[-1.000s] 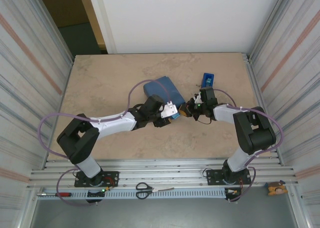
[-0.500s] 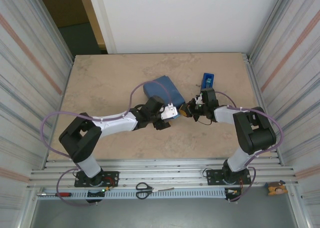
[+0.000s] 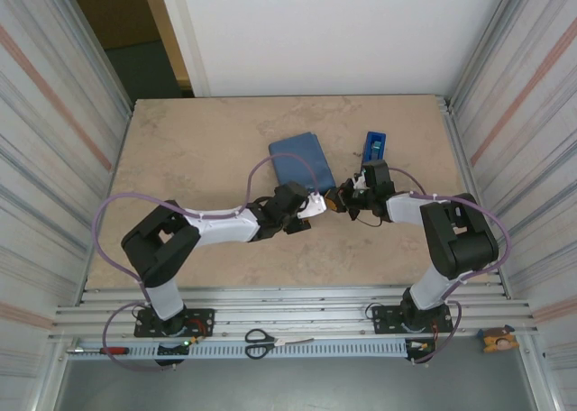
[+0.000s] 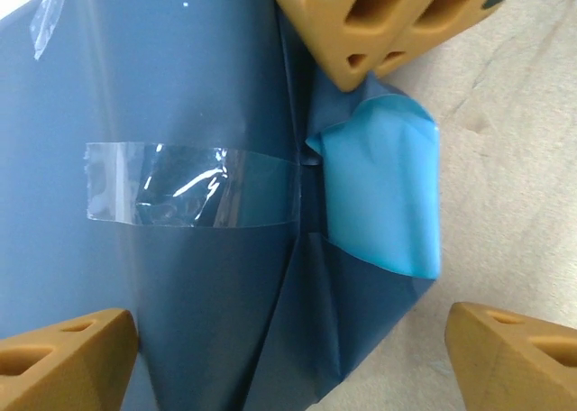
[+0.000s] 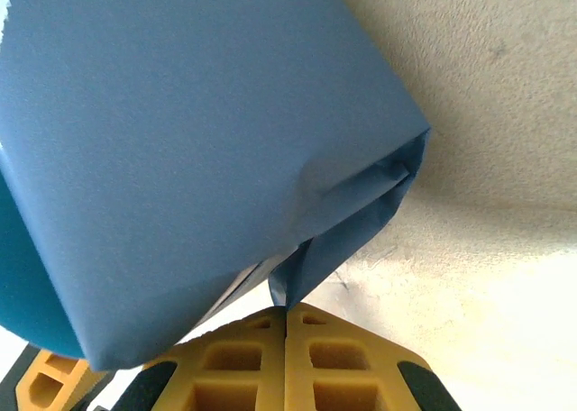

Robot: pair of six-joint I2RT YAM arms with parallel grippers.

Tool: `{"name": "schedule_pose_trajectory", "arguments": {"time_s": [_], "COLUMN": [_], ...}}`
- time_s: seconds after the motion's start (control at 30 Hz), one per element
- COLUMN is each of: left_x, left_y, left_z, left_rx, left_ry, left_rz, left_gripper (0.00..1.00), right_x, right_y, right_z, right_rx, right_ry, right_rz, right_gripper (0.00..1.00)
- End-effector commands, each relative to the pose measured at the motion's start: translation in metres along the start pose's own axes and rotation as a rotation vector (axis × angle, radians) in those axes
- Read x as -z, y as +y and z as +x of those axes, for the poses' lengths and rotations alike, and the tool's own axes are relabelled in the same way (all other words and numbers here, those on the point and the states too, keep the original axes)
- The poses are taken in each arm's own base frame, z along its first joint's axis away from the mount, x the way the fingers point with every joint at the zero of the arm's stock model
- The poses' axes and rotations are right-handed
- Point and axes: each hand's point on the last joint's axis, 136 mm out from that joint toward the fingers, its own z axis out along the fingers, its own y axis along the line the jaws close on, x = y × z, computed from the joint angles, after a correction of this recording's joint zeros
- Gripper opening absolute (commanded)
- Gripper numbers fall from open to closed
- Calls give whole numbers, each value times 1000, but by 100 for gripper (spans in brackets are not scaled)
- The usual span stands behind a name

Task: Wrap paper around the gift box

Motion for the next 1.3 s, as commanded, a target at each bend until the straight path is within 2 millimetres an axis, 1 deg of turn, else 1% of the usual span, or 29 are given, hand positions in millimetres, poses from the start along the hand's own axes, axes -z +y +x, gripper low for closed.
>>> {"name": "schedule_pose_trajectory", "arguments": {"time_s": [0.0, 0.2, 0.33, 0.47, 0.57, 0.67, 0.77, 0.8, 0.87, 0.9, 0.97, 1.03, 1.1, 1.13, 1.17, 1.2, 1.27], "left_x": [-5, 2, 17, 31, 38, 44, 58, 64, 75, 81, 92, 99, 102, 102, 102, 100, 97], "left_y": [5, 14, 17, 12, 9, 11, 16, 21, 33, 42, 49, 54, 48, 42, 36, 28, 15], "left_z": [13, 8, -9, -23, -27, -29, -36, -37, -34, -29, -19, -5, 7, 11, 14, 18, 16], "left_rx": [-3, 3, -6, -36, -46, -35, 20, 74, 235, 344, 594, 848, 1060, 1126, 1196, 1275, 1407], "left_ry": [53, 30, -51, -131, -157, -179, -229, -244, -256, -253, -251, -241, -226, -211, -193, -159, -131], "left_rz": [-65, -97, -73, -10, 17, 16, 39, 48, 68, 90, 201, 293, 374, 408, 443, 471, 558], "left_gripper": [87, 86, 91, 93, 98, 99, 99, 99, 99, 99, 91, 80, 65, 61, 58, 52, 47], "right_x": [9, 12, 12, 12, 10, 9, 9, 9, 9, 9, 9, 9, 9, 9, 9, 9, 9], "right_y": [14, 12, 6, 4, 3, 1, 0, 0, -1, -1, -2, -3, -4, -4, -5, -5, -5], "right_z": [4, 1, -1, -3, -2, -1, 0, 0, 0, 0, 1, 1, 1, 1, 1, 1, 1], "right_rx": [12, 12, 6, 3, 0, 0, -1, 0, 1, 1, 0, 1, 1, 0, -1, -1, 0], "right_ry": [10, 3, 0, -3, 2, 3, 4, 5, 6, 6, 4, 3, 2, 1, 0, -1, 1], "right_rz": [-48, -43, -31, -29, -29, -25, -22, -23, -22, -22, -20, -21, -19, -18, -17, -17, -18], "right_gripper": [5, 5, 5, 5, 5, 5, 5, 5, 5, 5, 5, 5, 5, 5, 5, 5, 5]}}
